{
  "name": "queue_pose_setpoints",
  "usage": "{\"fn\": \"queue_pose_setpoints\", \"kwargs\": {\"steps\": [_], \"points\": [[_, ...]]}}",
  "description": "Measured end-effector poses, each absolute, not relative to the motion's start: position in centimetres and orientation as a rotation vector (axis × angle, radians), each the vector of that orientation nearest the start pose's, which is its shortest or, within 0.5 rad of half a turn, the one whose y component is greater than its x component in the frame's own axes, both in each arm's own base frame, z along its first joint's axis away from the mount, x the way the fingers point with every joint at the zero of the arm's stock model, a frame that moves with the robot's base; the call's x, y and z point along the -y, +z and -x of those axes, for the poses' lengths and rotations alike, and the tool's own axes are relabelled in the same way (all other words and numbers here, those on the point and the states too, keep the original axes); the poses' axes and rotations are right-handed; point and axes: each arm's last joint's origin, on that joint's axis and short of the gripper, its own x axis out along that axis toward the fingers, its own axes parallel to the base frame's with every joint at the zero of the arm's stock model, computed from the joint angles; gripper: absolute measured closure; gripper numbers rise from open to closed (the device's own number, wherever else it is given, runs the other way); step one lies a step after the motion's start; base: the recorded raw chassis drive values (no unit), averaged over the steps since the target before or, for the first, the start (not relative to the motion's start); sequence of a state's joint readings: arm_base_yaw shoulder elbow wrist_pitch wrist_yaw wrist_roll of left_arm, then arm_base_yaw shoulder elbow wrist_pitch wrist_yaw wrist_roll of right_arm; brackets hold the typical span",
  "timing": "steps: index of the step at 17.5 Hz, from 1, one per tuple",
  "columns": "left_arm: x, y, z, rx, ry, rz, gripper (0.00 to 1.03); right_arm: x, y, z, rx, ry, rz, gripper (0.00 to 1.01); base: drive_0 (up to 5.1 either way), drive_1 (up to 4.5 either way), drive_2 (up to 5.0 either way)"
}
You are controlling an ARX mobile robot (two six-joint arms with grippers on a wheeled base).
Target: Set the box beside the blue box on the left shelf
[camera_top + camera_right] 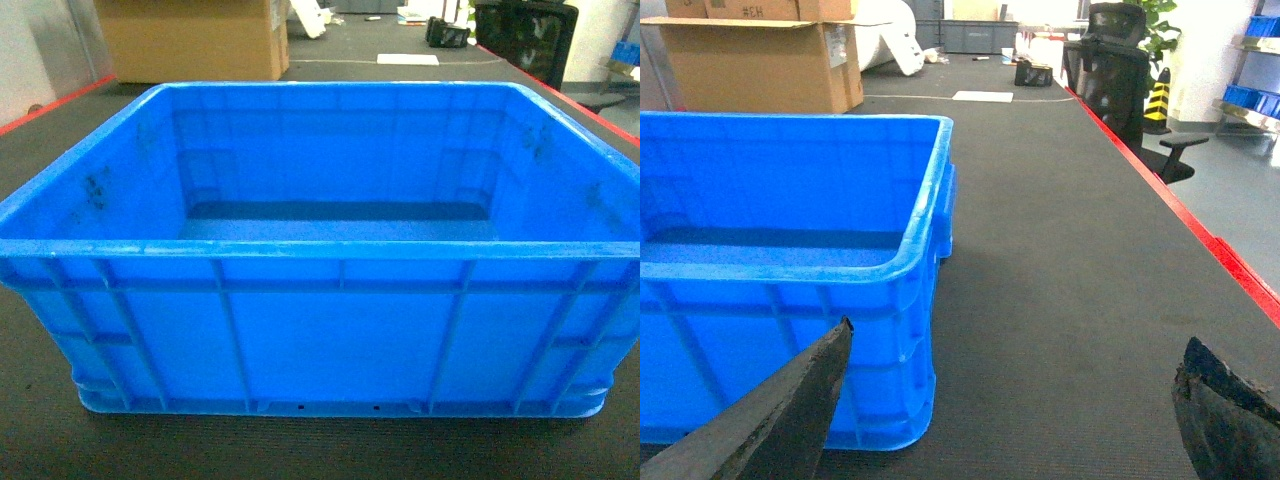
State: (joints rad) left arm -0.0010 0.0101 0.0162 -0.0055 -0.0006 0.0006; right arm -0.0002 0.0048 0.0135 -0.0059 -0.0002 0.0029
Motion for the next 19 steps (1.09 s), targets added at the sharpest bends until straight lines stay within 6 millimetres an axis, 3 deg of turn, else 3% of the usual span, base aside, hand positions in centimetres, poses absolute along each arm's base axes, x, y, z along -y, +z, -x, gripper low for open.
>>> {"fn": "queue_pose_setpoints", "kwargs": {"steps": [5, 7, 9, 11, 12, 13, 15, 17, 19], "points": [[0.0, 16.8, -9.7, 0.001, -0.001, -0.001, 0.05, 0.0, 16.7, -9.7, -0.001, -0.001, -0.003, 0.03, 0.0, 0.0, 0.0], [0.0, 16.4, -10.0, -0.104, 0.047, -0.008, 0.05, -0.3, 16.8, -10.5, -0.148, -0.015, -0.011, 0.03, 0.0, 0.0, 0.0], [-0.1, 17.4, -11.2, -0.124, 0.056, -0.009, 0.05, -0.7, 19.2, -12.0, -0.112, 0.013, -0.028, 0.03, 0.0, 0.0, 0.0], [0.0, 19.9, -13.0, -0.059, 0.037, -0.01, 0.05, -1.0, 22.5, -13.9, -0.039, 0.035, -0.034, 0.03, 0.0, 0.0, 0.0], [0.1, 20.7, -13.5, -0.041, 0.031, -0.01, 0.05, -1.0, 23.2, -14.5, -0.03, 0.038, -0.035, 0.03, 0.0, 0.0, 0.0], [0.2, 23.0, -15.9, 0.006, 0.015, -0.009, 0.05, -1.3, 25.1, -16.8, -0.029, 0.055, -0.035, 0.03, 0.0, 0.0, 0.0], [0.9, 24.9, -22.3, -0.066, -0.004, -0.051, 0.05, -2.0, 26.4, -22.6, -0.2, 0.109, -0.067, 0.03, 0.0, 0.0, 0.0], [1.5, 23.2, -28.1, -0.317, -0.025, -0.055, 0.05, -2.8, 25.8, -28.2, -0.399, 0.122, -0.127, 0.03, 0.0, 0.0, 0.0], [2.2, 22.4, -31.7, -0.487, -0.053, -0.051, 0.05, -3.5, 24.7, -32.2, -0.533, 0.12, -0.149, 0.03, 0.0, 0.0, 0.0]]}}
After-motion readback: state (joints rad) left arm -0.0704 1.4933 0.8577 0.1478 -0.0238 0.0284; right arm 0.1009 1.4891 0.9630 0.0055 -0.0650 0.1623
